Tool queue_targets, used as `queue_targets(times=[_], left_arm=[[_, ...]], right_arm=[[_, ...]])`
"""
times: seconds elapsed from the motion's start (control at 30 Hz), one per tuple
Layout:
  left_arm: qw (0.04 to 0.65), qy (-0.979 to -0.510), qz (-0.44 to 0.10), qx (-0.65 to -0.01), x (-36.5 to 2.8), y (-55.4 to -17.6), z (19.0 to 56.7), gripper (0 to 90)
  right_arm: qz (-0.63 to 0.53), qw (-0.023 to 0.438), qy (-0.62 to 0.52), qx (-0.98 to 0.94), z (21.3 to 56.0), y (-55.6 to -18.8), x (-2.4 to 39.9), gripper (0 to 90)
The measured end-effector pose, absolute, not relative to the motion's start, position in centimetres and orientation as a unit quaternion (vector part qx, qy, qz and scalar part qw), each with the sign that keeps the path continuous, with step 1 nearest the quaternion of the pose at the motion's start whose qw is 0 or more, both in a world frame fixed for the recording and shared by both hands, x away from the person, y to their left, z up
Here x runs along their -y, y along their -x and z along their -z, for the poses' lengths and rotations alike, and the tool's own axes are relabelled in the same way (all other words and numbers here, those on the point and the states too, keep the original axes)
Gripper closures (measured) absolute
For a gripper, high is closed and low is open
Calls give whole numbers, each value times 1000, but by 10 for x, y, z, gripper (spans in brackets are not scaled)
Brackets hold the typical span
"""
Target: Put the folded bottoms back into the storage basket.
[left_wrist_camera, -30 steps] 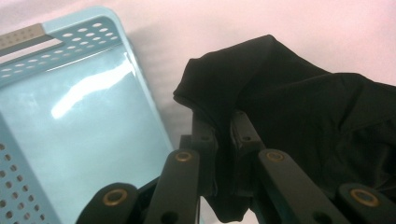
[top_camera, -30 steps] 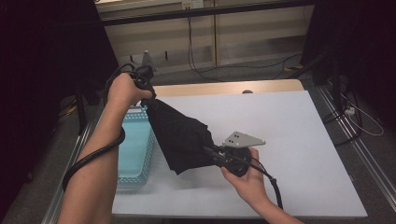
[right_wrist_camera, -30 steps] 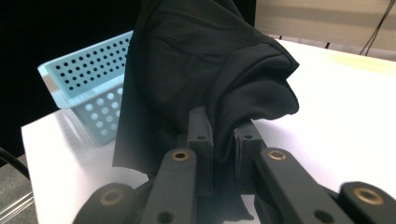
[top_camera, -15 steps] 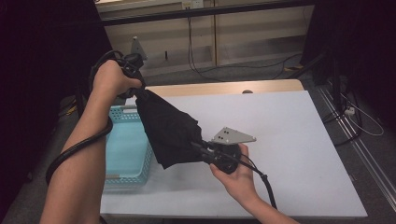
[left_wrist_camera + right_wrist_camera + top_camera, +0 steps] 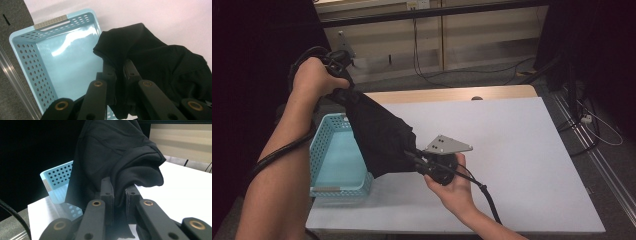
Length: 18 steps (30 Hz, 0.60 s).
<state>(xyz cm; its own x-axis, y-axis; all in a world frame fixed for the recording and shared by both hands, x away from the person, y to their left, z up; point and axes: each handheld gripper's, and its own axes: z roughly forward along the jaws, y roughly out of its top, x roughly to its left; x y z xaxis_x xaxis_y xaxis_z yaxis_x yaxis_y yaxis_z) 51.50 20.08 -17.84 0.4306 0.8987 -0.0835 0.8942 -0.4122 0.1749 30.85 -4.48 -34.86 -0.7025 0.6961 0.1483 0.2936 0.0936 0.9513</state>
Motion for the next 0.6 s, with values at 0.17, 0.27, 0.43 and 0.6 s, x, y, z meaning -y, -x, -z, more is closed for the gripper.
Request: queue_targets(times=[0.17, 0.27, 0.43, 0.6], left_arm=[[98, -837, -16, -538, -208, -514, 173, 833], [98, -835, -18, -542, -213, -513, 171, 833], [99, -831, -19, -547, -220, -512, 169, 833], [92, -829, -22, -551, -228, -512, 169, 834]], right_arm=[[-588, 176, -342, -712, 348, -308, 38, 809], [-590, 176, -339, -711, 347, -309, 34, 809], [-588, 184, -335, -713, 346, -310, 28, 809], [-589, 181, -327, -716, 346, -310, 19, 809]])
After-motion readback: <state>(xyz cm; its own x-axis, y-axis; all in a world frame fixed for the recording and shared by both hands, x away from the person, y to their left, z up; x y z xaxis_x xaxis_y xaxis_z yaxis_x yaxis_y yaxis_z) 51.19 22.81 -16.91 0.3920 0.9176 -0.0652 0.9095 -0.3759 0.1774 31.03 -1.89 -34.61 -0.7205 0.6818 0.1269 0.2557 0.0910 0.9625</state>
